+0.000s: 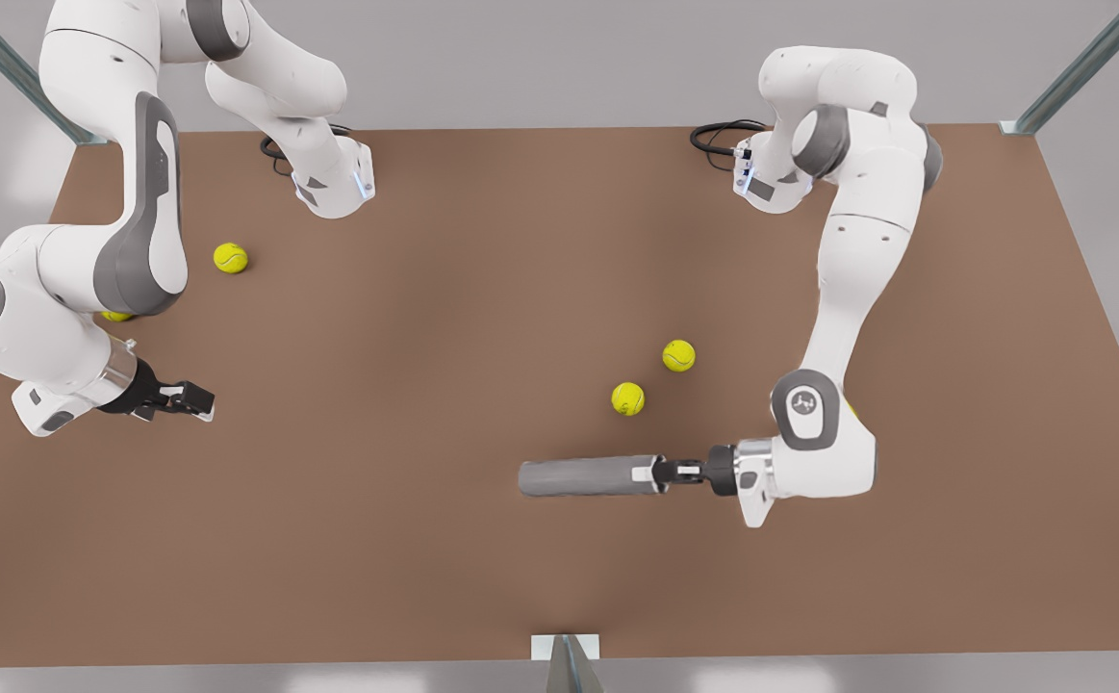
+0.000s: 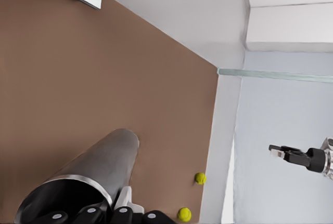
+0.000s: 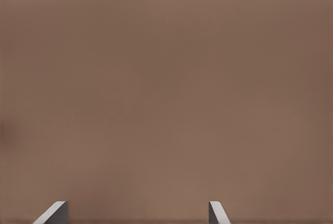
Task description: Put the tennis tube upright
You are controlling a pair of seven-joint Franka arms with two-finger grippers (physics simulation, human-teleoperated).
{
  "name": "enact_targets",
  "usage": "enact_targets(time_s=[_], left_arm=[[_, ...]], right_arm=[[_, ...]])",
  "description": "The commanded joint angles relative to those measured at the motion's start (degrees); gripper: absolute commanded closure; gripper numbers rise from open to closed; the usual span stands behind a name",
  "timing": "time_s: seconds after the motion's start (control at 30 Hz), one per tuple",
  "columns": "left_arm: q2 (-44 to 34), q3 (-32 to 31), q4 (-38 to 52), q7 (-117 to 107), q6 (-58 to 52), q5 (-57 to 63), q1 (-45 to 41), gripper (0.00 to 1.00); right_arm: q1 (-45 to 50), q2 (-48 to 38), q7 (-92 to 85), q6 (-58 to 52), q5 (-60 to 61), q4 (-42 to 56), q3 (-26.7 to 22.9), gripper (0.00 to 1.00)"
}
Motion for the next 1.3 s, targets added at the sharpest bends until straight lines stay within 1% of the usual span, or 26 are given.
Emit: enact_targets(time_s=[0.0,0.03,0.07,0.2,0.37,0.57,0.77,0.93,1.13,1.27], left_arm=[[-2.0,0.8,-1.0,-9.5,-1.9,5.0,0.0,0.79],[-3.3,0.9,-1.7,-10.4,-1.9,7.0,0.0,0.79],[-4.7,2.5,-2.5,-10.7,-2.8,7.7,0.0,0.79],[-9.7,4.2,-2.7,-14.2,-7.1,18.1,0.0,0.79],[-13.0,5.7,-2.7,-17.3,-8.8,26.5,-0.1,0.79],[-17.3,5.8,-3.8,-20.6,-10.4,42.4,-0.1,0.79],[-19.0,5.7,-3.8,-21.0,-13.0,56.9,-0.3,0.79],[-18.3,5.7,-6.0,-21.0,-13.3,63.5,-0.8,0.79],[-14.7,5.4,-6.0,-21.0,-11.7,63.1,-0.8,0.79],[-14.4,5.2,-6.0,-21.1,-11.3,61.6,-0.8,0.79]], right_arm=[[0.0,0.0,-0.4,0.0,0.1,0.0,0.0,0.0],[0.0,0.0,-0.3,0.0,0.1,0.1,0.0,0.0],[0.0,0.0,-0.3,0.1,0.1,0.0,0.0,0.0],[0.0,0.0,-0.3,0.1,0.1,0.0,0.0,0.0],[0.0,0.1,-0.3,0.3,0.0,0.0,0.0,0.0],[0.0,0.0,-0.4,0.2,0.0,0.0,0.0,0.0],[0.0,0.1,-0.4,0.3,0.1,0.0,0.0,0.0],[0.0,0.1,-0.4,0.3,0.0,0.0,0.0,0.0],[0.0,0.1,-0.4,0.3,0.0,0.0,0.0,0.0],[0.0,-0.8,-0.9,-1.1,0.0,0.2,-0.1,0.0]])
